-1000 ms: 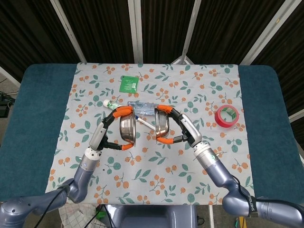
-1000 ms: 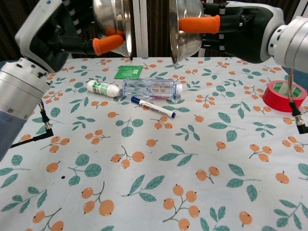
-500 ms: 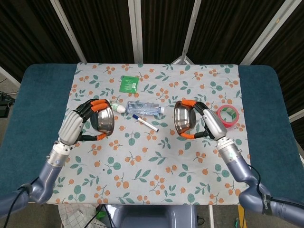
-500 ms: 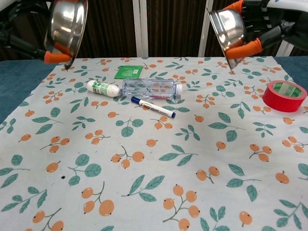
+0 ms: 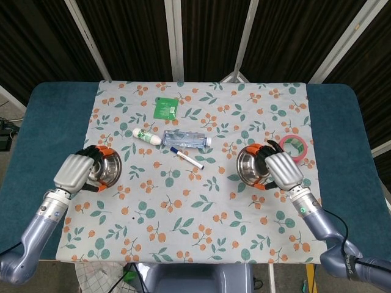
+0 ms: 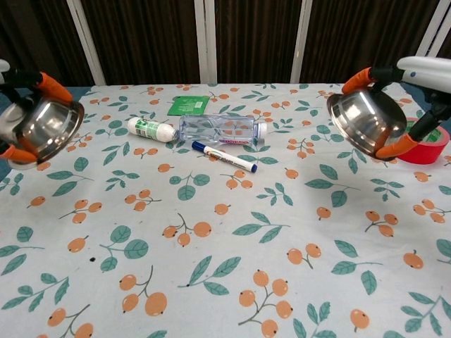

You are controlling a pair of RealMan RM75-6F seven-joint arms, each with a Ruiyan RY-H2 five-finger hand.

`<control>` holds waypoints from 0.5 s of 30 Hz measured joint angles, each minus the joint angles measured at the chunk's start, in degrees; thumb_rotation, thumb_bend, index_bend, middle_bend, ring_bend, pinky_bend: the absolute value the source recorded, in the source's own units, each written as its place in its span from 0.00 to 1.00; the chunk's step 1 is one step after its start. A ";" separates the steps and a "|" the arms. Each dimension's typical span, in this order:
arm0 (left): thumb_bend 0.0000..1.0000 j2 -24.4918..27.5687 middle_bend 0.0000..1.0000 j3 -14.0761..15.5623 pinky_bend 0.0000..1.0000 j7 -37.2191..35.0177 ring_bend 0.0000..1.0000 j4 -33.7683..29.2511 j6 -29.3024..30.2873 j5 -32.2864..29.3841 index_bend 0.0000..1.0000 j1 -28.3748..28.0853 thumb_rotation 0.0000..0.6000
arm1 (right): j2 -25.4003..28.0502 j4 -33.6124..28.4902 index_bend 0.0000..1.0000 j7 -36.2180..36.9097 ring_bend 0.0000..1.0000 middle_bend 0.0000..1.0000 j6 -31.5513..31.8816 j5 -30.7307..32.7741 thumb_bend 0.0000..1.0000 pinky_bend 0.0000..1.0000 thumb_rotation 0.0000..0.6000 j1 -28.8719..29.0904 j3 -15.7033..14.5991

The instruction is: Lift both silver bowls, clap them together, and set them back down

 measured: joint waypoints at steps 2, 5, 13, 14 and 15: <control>0.06 -0.11 0.26 0.08 0.38 0.92 0.15 -0.09 -2.51 -2.32 0.35 -0.45 1.00 | -1.04 0.97 0.44 -3.27 0.28 0.21 -0.27 -0.12 0.11 0.11 1.00 0.25 -0.50; 0.06 -1.43 0.26 -0.16 0.38 0.97 0.15 1.04 -4.72 -4.04 0.35 -1.25 1.00 | -3.21 2.63 0.44 -8.02 0.28 0.21 -0.66 -0.02 0.11 0.11 1.00 0.70 -1.05; 0.06 -6.18 0.23 -1.89 0.38 -3.41 0.15 5.81 -8.06 -4.25 0.34 -3.15 1.00 | -8.00 7.69 0.44 -18.48 0.28 0.21 -2.13 1.91 0.11 0.11 1.00 1.92 -1.74; 0.06 -6.62 0.23 -2.06 0.38 -3.86 0.15 6.19 -8.32 -4.09 0.34 -3.35 1.00 | -8.45 8.12 0.44 -19.31 0.28 0.21 -2.37 2.41 0.11 0.11 1.00 2.01 -1.76; 0.06 -7.04 0.23 -2.20 0.38 -4.26 0.15 6.53 -8.63 -3.96 0.34 -3.55 1.00 | -8.86 8.46 0.44 -19.85 0.28 0.21 -2.64 2.95 0.11 0.11 1.00 2.10 -1.77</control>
